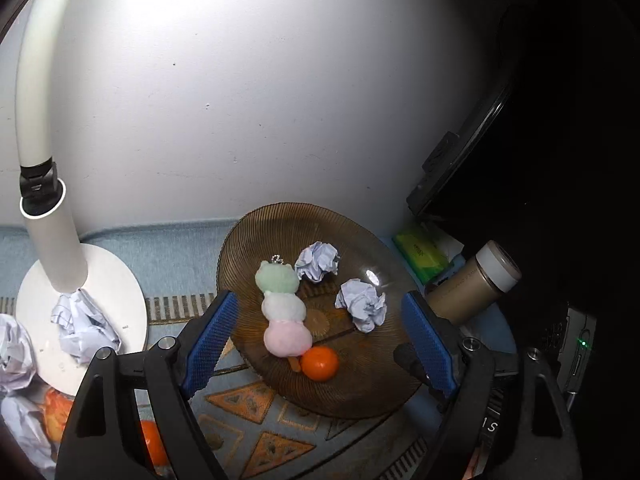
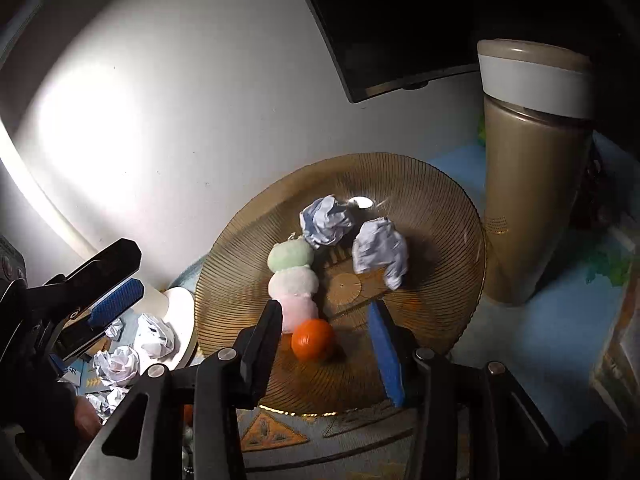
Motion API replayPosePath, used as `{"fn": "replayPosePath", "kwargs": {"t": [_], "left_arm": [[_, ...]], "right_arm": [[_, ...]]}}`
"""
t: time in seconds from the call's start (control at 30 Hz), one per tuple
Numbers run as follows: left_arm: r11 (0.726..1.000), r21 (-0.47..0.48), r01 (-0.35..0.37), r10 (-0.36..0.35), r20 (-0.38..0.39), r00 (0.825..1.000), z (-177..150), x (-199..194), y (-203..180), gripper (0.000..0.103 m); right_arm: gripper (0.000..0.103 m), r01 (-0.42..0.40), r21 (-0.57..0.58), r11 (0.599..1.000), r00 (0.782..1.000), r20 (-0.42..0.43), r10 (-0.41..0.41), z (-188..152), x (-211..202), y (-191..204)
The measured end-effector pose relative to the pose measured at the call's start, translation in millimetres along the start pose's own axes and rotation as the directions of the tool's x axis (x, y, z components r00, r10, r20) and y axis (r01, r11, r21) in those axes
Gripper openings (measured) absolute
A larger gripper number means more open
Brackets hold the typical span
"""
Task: Organize objects
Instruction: 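Carry dango and mandarin to the amber bowl and open both grippers, then move both tools back toward the orange snack box and paper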
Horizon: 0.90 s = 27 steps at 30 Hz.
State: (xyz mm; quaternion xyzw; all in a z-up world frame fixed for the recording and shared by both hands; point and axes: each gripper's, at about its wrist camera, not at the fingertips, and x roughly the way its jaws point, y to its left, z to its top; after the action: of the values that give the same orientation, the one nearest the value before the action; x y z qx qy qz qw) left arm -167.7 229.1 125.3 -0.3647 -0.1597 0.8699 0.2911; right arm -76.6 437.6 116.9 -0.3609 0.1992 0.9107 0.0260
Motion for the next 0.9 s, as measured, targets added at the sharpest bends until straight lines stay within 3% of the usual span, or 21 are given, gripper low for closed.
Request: {"fn": "replayPosePath", "kwargs": {"t": [0.13, 0.23, 0.37, 0.43, 0.47, 0.5, 0.6, 0.67, 0.7, 0.77, 0.83, 0.87, 0.9], "left_arm": [[0.999, 0.042, -0.034, 0.031, 0.058, 0.998, -17, -62, -4, 0.083], [0.994, 0.085, -0.067, 0.057, 0.118, 0.991, -35, -124, -6, 0.083], [0.984, 0.076, -0.162, 0.146, 0.191, 0.971, -55, -208, 10, 0.083], [0.977, 0.045, -0.209, 0.193, 0.229, 0.954, -65, -242, 24, 0.092], [0.972, 0.022, -0.234, 0.221, 0.254, 0.942, -72, -257, 34, 0.101], [0.964, -0.007, -0.265, 0.256, 0.288, 0.923, -82, -272, 46, 0.103], [0.915, -0.087, -0.395, 0.400, 0.335, 0.853, -119, -286, 88, 0.103], [0.875, -0.126, -0.468, 0.482, 0.332, 0.811, -146, -283, 118, 0.102], [0.868, -0.135, -0.478, 0.495, 0.312, 0.811, -158, -277, 132, 0.102], [0.869, -0.165, -0.467, 0.495, 0.252, 0.832, -175, -267, 160, 0.102], [0.874, -0.193, -0.447, 0.482, 0.214, 0.850, -188, -256, 178, 0.101], [0.873, -0.202, -0.445, 0.481, 0.201, 0.853, -194, -250, 183, 0.101], [0.864, -0.204, -0.460, 0.494, 0.171, 0.852, -197, -245, 188, 0.101]], "right_arm": [[0.044, -0.057, -0.082, 0.995, 0.998, 0.015, 0.059, -23, -36, 38], [0.062, -0.099, -0.154, 0.983, 0.994, 0.035, 0.106, -46, -69, 77], [0.065, -0.183, -0.227, 0.956, 0.979, 0.046, 0.198, -65, -99, 124], [0.065, -0.213, -0.249, 0.945, 0.971, 0.050, 0.233, -77, -102, 141], [0.065, -0.210, -0.258, 0.943, 0.971, 0.061, 0.233, -86, -101, 149], [0.065, -0.184, -0.275, 0.944, 0.974, 0.077, 0.213, -97, -94, 157], [0.065, -0.103, -0.338, 0.935, 0.980, 0.124, 0.153, -139, -66, 167], [0.065, -0.132, -0.353, 0.926, 0.983, 0.073, 0.168, -162, -42, 167], [0.065, -0.155, -0.344, 0.926, 0.983, 0.036, 0.178, -169, -30, 167], [0.065, -0.185, -0.325, 0.928, 0.981, -0.010, 0.192, -181, -12, 164], [0.065, -0.123, -0.371, 0.920, 0.992, -0.009, 0.130, -193, -1, 166], [0.065, -0.086, -0.396, 0.914, 0.996, -0.021, 0.084, -195, 5, 169], [0.065, -0.094, -0.397, 0.913, 0.996, -0.032, 0.089, -197, 8, 169]]}}
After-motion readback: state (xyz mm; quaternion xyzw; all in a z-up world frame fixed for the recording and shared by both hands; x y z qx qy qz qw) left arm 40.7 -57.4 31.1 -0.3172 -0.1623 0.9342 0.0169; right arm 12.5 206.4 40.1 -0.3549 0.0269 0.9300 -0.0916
